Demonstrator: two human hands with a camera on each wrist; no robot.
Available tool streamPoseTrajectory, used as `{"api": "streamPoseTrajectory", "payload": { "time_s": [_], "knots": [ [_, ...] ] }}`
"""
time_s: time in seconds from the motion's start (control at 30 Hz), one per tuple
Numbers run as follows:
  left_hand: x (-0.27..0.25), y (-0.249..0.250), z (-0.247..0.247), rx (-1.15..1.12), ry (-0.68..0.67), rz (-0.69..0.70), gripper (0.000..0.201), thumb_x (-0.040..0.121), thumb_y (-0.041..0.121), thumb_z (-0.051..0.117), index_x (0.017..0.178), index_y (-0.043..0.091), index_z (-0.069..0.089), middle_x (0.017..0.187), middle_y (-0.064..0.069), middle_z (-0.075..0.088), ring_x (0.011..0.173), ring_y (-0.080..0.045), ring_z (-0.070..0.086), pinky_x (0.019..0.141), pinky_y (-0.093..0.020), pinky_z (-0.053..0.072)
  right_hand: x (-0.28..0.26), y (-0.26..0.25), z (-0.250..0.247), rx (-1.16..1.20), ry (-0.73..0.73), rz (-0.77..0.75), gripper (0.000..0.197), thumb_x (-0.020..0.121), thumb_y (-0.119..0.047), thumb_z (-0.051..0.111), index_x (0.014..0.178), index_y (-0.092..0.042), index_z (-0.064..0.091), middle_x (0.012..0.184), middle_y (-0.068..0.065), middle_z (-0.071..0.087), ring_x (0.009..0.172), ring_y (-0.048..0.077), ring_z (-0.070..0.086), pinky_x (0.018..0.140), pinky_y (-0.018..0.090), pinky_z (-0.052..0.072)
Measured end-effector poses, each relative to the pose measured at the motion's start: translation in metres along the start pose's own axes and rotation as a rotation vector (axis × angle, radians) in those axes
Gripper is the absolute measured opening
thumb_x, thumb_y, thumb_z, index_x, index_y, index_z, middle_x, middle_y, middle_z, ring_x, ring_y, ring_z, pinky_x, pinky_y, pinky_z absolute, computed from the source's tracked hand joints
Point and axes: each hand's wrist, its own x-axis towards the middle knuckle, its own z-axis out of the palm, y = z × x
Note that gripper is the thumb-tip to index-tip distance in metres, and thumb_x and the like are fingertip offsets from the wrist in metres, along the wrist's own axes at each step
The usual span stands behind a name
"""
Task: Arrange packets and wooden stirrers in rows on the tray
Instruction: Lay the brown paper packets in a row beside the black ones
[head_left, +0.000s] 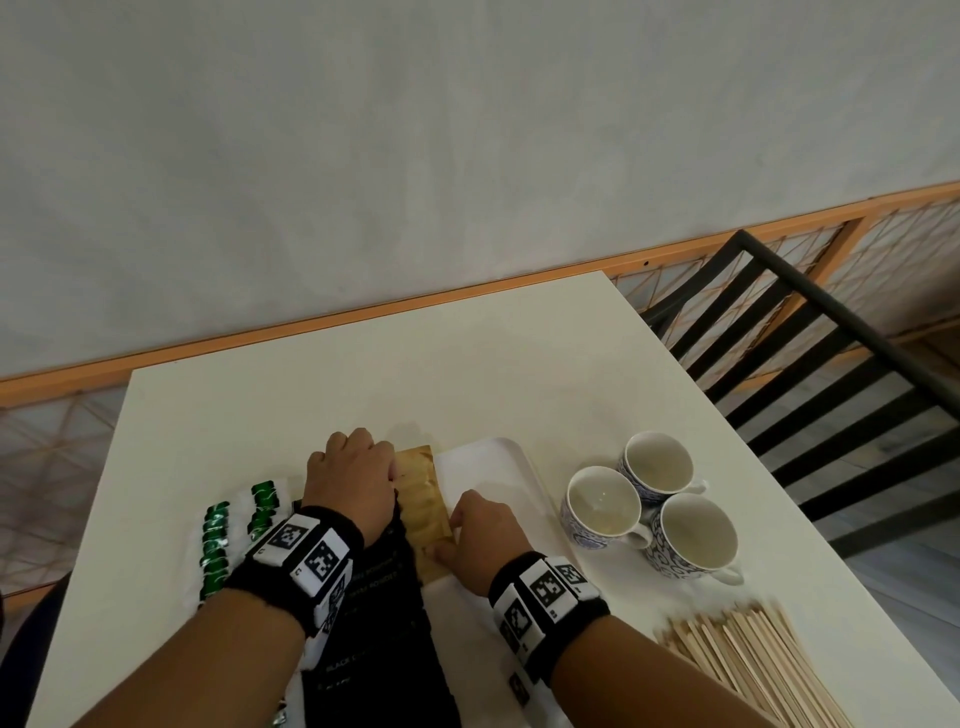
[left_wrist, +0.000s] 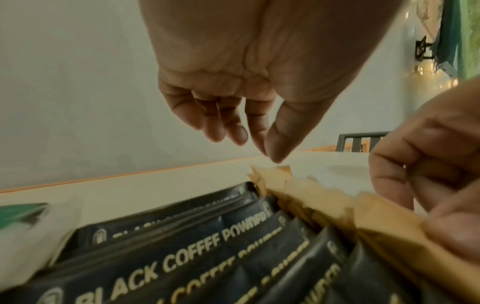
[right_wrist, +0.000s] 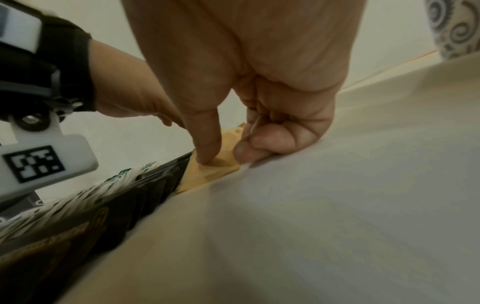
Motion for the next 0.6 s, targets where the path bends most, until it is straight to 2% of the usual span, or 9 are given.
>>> {"api": "streamPoseTrajectory", "payload": {
  "time_s": [0.1,0.2,0.3,0.37,0.43,0.53,0.6],
  "knots": [
    [-0.017,-0.006,-0.008,-0.067,0.06,-0.008,0.008,0.091,0.025,0.05,0.093,0.033,0.051,0.101,0.01,0.041,0.104,-0.017,0.04,0.083,-0.029,0.033,-0.002,0.001,-0.001,0.029,0.008,-0.002,0.044,0.085,-0.034,0.07,0.115,-0.011,0.048,0.107,0.005,0.055,0.09,0.018,0.049,0.075,0.024,0.039],
    [-0.047,-0.015,-0.01,-0.128,0.089,0.002,0.005,0.089,0.029,0.055,0.089,0.033,0.052,0.092,0.012,0.041,0.096,-0.016,0.043,0.079,-0.029,0.037,-0.007,0.003,-0.002,0.06,0.011,-0.001,0.045,0.084,-0.032,0.071,0.117,-0.013,0.046,0.098,-0.001,0.049,0.087,0.016,0.048,0.074,0.023,0.038],
    [-0.086,-0.023,-0.004,-0.211,0.101,0.043,0.01,0.086,0.031,0.063,0.08,0.034,0.056,0.083,0.014,0.047,0.084,-0.014,0.044,0.073,-0.031,0.042,-0.015,0.008,0.0,0.038,0.003,-0.034,0.042,0.085,-0.029,0.069,0.116,-0.014,0.045,0.098,0.004,0.056,0.085,0.018,0.051,0.071,0.023,0.039],
    [-0.113,-0.023,0.002,-0.268,0.035,0.092,0.013,0.088,0.034,0.061,0.078,0.037,0.054,0.082,0.016,0.049,0.083,-0.009,0.044,0.074,-0.029,0.042,-0.025,0.01,-0.001,0.023,-0.012,-0.064,0.039,0.086,-0.03,0.068,0.114,-0.015,0.046,0.1,0.007,0.062,0.087,0.02,0.057,0.07,0.025,0.042],
    [-0.139,-0.022,0.01,-0.31,-0.071,0.158,0.011,0.092,0.041,0.055,0.081,0.038,0.053,0.085,0.017,0.05,0.085,-0.003,0.042,0.079,-0.024,0.041,-0.038,0.013,-0.006,-0.009,-0.032,-0.113,0.034,0.086,-0.031,0.068,0.109,-0.017,0.048,0.101,0.006,0.064,0.092,0.021,0.059,0.075,0.027,0.047],
    [-0.174,-0.014,0.025,-0.31,-0.224,0.249,0.015,0.09,0.051,0.051,0.084,0.039,0.053,0.085,0.019,0.05,0.086,0.0,0.039,0.079,-0.021,0.039,-0.065,0.02,-0.017,-0.09,-0.1,-0.198,0.023,0.086,-0.033,0.069,0.097,-0.024,0.051,0.094,-0.001,0.062,0.087,0.015,0.056,0.079,0.026,0.047],
    [-0.193,-0.007,0.034,-0.299,-0.326,0.291,0.016,0.088,0.055,0.052,0.084,0.04,0.051,0.085,0.019,0.049,0.088,0.001,0.039,0.079,-0.021,0.038,-0.086,0.027,-0.026,-0.171,-0.155,-0.262,0.019,0.086,-0.034,0.068,0.098,-0.023,0.058,0.09,-0.004,0.061,0.086,0.012,0.054,0.08,0.026,0.046]
  ]
}}
